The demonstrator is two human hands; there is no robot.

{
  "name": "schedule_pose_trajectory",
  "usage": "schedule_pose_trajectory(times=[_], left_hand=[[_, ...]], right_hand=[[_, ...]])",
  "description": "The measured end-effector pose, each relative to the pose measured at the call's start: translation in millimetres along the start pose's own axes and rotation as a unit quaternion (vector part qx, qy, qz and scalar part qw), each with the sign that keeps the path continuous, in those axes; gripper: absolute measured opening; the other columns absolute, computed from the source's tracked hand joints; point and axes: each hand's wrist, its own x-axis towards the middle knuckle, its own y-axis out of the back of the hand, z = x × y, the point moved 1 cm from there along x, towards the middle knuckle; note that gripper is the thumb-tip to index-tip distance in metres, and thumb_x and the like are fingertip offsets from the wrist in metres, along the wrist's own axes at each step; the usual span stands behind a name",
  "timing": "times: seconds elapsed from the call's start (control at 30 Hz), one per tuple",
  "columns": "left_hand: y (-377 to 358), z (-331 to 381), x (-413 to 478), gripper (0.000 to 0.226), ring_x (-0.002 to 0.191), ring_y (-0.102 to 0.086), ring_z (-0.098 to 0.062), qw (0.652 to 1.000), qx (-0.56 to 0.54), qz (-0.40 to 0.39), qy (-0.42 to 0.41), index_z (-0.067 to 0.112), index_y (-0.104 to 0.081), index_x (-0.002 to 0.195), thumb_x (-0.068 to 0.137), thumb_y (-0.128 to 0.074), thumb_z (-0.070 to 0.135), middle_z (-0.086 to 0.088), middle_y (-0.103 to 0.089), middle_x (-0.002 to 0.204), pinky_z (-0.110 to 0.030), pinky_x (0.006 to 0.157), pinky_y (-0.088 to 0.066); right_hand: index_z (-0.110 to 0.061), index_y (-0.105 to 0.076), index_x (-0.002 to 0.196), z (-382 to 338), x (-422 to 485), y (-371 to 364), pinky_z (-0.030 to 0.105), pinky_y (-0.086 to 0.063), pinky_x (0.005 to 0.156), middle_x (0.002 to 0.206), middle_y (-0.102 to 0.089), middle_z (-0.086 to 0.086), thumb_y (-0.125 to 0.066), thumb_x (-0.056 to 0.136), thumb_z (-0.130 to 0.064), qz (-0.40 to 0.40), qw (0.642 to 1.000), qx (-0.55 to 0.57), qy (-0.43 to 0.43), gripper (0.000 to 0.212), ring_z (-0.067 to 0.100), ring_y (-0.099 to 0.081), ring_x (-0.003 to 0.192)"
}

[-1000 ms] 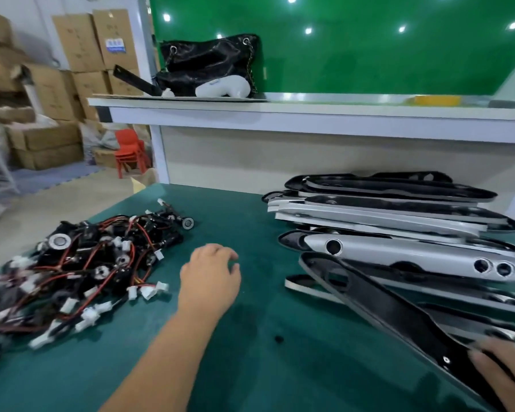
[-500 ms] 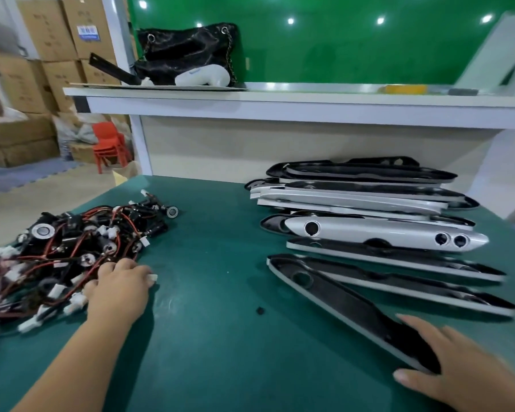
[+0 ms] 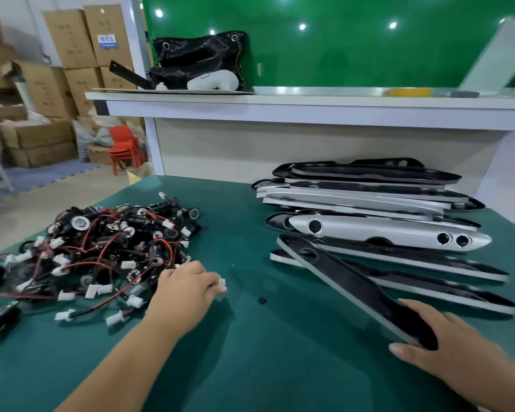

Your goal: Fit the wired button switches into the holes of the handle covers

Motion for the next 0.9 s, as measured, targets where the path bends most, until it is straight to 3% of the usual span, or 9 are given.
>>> schedule_pose_trajectory(times=[0.1,0.2,0.27,0.37,0.47,0.6,0.67,0.8,0.9], left_hand=[[10,-13,1,0.051,0.111,-0.048,-0.009,0.992,-0.103,-0.066,0.013,0.033,-0.058,0.126,0.082,-0.059,0.06,0.012,-0.051,0.114,-0.029,0.096,-0.034],[21,-25,10,0.052,0.105,-0.052,-0.014,0.973,-0.217,0.043,0.062,0.02,-0.058,0.129,0.084,-0.065,0.045,0.002,-0.057,0.122,-0.03,0.092,-0.04],[23,-38,23,0.044,0.121,-0.045,-0.025,0.976,-0.141,0.087,0.14,0.019,-0.056,0.132,0.091,-0.059,0.036,-0.005,-0.053,0.135,-0.038,0.101,-0.038],[21,-50,37,0.053,0.138,-0.019,-0.029,0.972,0.016,-0.031,0.233,0.036,-0.034,0.144,0.094,-0.048,0.047,0.002,-0.024,0.154,-0.047,0.106,-0.027],[19,-46,55,0.054,0.141,-0.004,-0.028,0.972,0.139,-0.081,0.17,0.048,-0.026,0.142,0.093,-0.043,0.035,0.004,-0.007,0.159,-0.05,0.107,-0.018],[22,-39,78,0.046,0.135,-0.019,-0.028,0.946,0.258,-0.176,0.082,0.043,-0.045,0.133,0.092,-0.038,0.024,0.004,-0.03,0.149,-0.049,0.101,-0.025],[20,-40,87,0.045,0.135,-0.022,-0.029,0.932,0.278,-0.217,0.082,0.037,-0.046,0.135,0.093,-0.037,0.025,0.001,-0.03,0.147,-0.051,0.101,-0.026],[20,-48,100,0.042,0.134,-0.023,-0.027,0.91,0.353,-0.212,0.044,0.035,-0.047,0.134,0.093,-0.044,0.029,-0.001,-0.031,0.144,-0.049,0.106,-0.028],[26,-59,104,0.043,0.136,-0.022,-0.022,0.937,0.304,-0.173,0.012,0.038,-0.047,0.133,0.092,-0.048,0.05,0.007,-0.031,0.145,-0.044,0.108,-0.028]], right_hand=[[-0.06,-0.011,0.133,-2,1,2,0.034,-0.042,0.095,0.116,-0.04,-0.013,-0.048,0.069,-0.08,-0.006,1.0,0.007,0.001,0.077,0.011,-0.046,0.113],[-0.058,-0.012,0.134,-3,1,3,0.033,-0.042,0.096,0.115,-0.041,-0.013,-0.049,0.07,-0.079,-0.012,1.0,0.01,0.004,0.077,0.011,-0.047,0.109],[-0.057,-0.014,0.134,-2,0,4,0.033,-0.042,0.094,0.112,-0.041,-0.014,-0.049,0.07,-0.078,-0.011,1.0,0.011,0.006,0.076,0.011,-0.047,0.105],[-0.057,-0.015,0.134,-4,-1,5,0.033,-0.043,0.093,0.109,-0.042,-0.016,-0.049,0.071,-0.078,-0.01,1.0,0.005,0.007,0.075,0.009,-0.048,0.102],[-0.057,-0.013,0.135,-7,-2,5,0.031,-0.044,0.09,0.108,-0.041,-0.018,-0.047,0.071,-0.079,-0.013,1.0,0.001,0.01,0.075,0.008,-0.048,0.1],[-0.058,-0.014,0.134,-7,-1,5,0.032,-0.044,0.091,0.103,-0.04,-0.021,-0.047,0.07,-0.08,-0.016,1.0,0.006,0.011,0.075,0.007,-0.049,0.098],[-0.059,-0.014,0.133,-8,-2,4,0.031,-0.044,0.09,0.105,-0.04,-0.022,-0.048,0.07,-0.08,-0.02,1.0,0.005,0.011,0.075,0.006,-0.049,0.099],[-0.058,-0.013,0.134,-7,-3,3,0.031,-0.041,0.091,0.11,-0.04,-0.019,-0.047,0.07,-0.08,-0.013,1.0,0.005,0.008,0.076,0.007,-0.047,0.105],[-0.059,-0.012,0.134,-4,-3,8,0.031,-0.041,0.093,0.106,-0.038,-0.02,-0.047,0.07,-0.08,0.001,1.0,0.011,0.005,0.076,0.008,-0.047,0.105]])
